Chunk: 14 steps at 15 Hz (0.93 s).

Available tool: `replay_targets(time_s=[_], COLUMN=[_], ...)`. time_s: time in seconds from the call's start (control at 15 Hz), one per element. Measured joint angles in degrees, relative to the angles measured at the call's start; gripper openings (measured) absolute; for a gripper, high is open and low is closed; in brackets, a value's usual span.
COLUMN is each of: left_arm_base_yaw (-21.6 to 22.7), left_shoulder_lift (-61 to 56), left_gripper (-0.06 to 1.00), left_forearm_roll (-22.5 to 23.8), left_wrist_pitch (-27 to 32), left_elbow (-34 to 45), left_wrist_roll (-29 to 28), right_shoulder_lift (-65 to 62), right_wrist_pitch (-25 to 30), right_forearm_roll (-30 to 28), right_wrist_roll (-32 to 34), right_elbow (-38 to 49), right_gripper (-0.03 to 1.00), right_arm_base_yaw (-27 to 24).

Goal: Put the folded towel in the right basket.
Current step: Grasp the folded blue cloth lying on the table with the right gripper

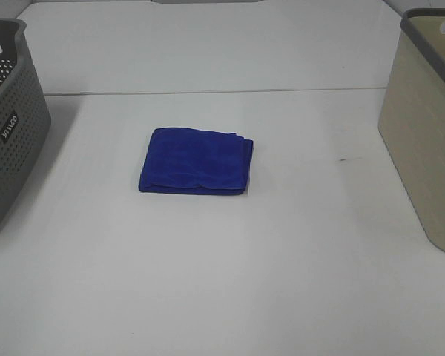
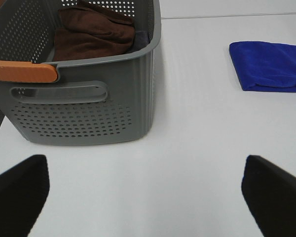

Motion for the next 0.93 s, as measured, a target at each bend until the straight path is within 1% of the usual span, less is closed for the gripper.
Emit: replay_targets(time_s=[0.93], left_arm_base_yaw=[0.0], left_shoulder_lift=[0.0], left_gripper=[0.99], left_forearm_roll=[0.0], left_wrist_pitch=[0.0], left_elbow=[0.0], left_wrist_roll=[0.0], right_shoulder_lift=[0.0], right_wrist_pitch=[0.0], right_forearm_roll=[0.0], right_wrist_roll=[0.0], right_elbow=[0.0], right_gripper=[0.97], right_arm_base_yaw=[0.0])
